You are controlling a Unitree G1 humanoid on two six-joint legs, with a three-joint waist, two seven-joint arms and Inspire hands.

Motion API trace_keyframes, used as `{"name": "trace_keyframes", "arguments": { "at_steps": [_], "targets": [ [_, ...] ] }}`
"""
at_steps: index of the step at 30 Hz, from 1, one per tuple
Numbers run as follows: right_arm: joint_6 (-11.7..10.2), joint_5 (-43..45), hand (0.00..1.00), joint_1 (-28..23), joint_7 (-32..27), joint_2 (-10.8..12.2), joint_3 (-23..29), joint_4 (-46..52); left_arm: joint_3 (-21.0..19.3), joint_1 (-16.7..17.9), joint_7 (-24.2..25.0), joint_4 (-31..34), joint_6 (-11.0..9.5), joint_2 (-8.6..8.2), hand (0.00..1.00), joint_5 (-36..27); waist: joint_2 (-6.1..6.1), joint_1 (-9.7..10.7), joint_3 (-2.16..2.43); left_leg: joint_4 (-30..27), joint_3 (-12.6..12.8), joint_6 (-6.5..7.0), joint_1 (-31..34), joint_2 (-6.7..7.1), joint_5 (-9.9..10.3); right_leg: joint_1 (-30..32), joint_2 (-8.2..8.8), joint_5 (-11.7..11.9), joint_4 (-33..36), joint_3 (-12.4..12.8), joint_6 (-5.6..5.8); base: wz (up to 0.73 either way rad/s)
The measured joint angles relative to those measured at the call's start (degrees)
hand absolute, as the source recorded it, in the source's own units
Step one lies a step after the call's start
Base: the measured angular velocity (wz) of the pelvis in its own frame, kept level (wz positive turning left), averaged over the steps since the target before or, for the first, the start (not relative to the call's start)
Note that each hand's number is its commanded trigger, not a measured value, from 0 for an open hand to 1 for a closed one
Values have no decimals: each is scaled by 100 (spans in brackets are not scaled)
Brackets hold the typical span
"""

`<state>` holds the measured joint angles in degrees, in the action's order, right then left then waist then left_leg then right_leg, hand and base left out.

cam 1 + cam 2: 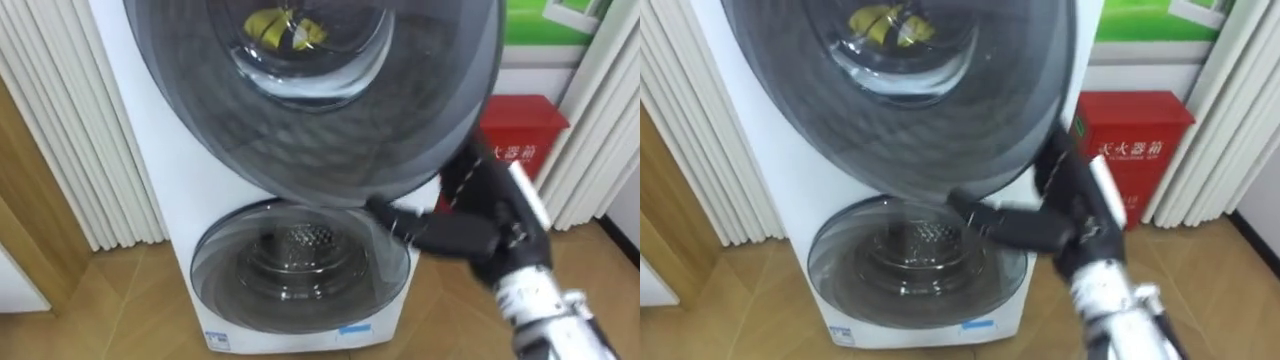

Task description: Pick clothes from washing machine

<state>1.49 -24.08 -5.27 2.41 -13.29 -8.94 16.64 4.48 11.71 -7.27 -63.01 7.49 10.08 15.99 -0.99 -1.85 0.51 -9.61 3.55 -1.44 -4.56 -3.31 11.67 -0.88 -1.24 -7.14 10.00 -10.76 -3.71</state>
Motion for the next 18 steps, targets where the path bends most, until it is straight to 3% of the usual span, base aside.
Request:
{"name": "trace_keyframes", "arguments": {
  "at_steps": [6,10,18],
  "targets": [
    [73,-127,0,-311,596,46,-152,-13,1,-148,-2,-24,-46,0,0,-102,-54,23,-2,-8,212,3,-10,5,-1,-9,8,-4,-29,106,12,-2],
    [108,-88,0,-441,816,71,-277,-16,74,-371,-6,-191,-114,8,0,-509,-59,51,-25,0,277,4,-12,11,-1,-12,9,-19,-43,153,36,0],
    [111,-2,0,-905,1090,123,-344,-16,149,-467,-5,-305,-293,7,0,-822,13,146,-72,10,498,5,-11,16,0,19,3,-31,-49,337,54,-4]
  ]
}}
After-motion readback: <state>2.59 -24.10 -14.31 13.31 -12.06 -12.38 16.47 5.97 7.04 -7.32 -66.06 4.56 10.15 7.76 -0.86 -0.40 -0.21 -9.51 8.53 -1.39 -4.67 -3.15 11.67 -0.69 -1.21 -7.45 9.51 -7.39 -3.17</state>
